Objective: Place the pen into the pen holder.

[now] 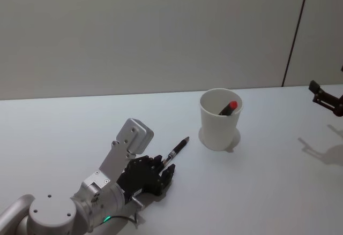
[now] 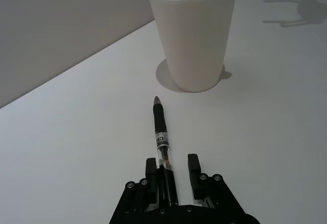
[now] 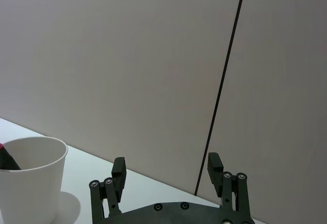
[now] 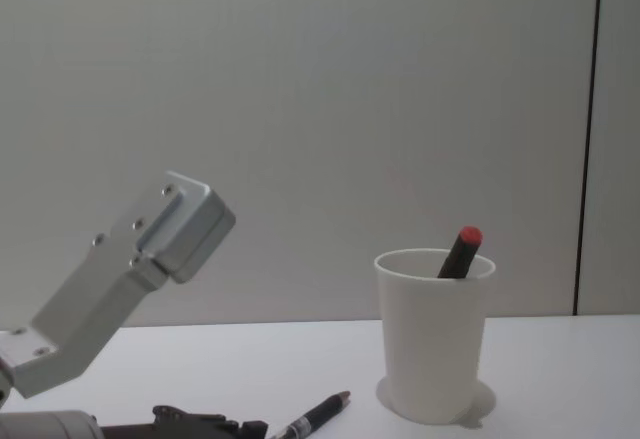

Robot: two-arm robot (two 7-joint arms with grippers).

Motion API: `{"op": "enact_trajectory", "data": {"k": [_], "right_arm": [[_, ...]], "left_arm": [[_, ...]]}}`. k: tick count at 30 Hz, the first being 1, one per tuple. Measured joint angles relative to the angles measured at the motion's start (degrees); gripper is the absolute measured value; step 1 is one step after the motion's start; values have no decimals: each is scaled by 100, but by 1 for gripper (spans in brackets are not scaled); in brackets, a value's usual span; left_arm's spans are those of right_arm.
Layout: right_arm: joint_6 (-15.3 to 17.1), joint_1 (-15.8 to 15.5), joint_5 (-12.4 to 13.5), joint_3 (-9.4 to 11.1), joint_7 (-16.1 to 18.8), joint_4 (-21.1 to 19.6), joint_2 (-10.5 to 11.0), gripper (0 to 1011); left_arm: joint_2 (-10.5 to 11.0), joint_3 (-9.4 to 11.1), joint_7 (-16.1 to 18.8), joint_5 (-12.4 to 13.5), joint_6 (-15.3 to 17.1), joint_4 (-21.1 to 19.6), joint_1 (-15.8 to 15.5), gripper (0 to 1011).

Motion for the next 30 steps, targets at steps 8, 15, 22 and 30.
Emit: {"op": "enact_trajectory", "data": {"k": [8, 15, 22, 30], "right_arm": [[0, 0, 0, 0, 0, 0, 0, 1001], [0, 0, 0, 0, 0, 0, 0, 1001], [0, 0, 0, 0, 0, 0, 0, 1001], [0, 0, 0, 0, 0, 0, 0, 1001]], "left_arm": [[0, 0, 0, 0, 3, 0, 0, 320], [0, 0, 0, 0, 4, 0, 0, 278], [0, 0, 0, 0, 4, 0, 0, 235], [1, -1, 1, 1, 4, 1, 0, 182]]}}
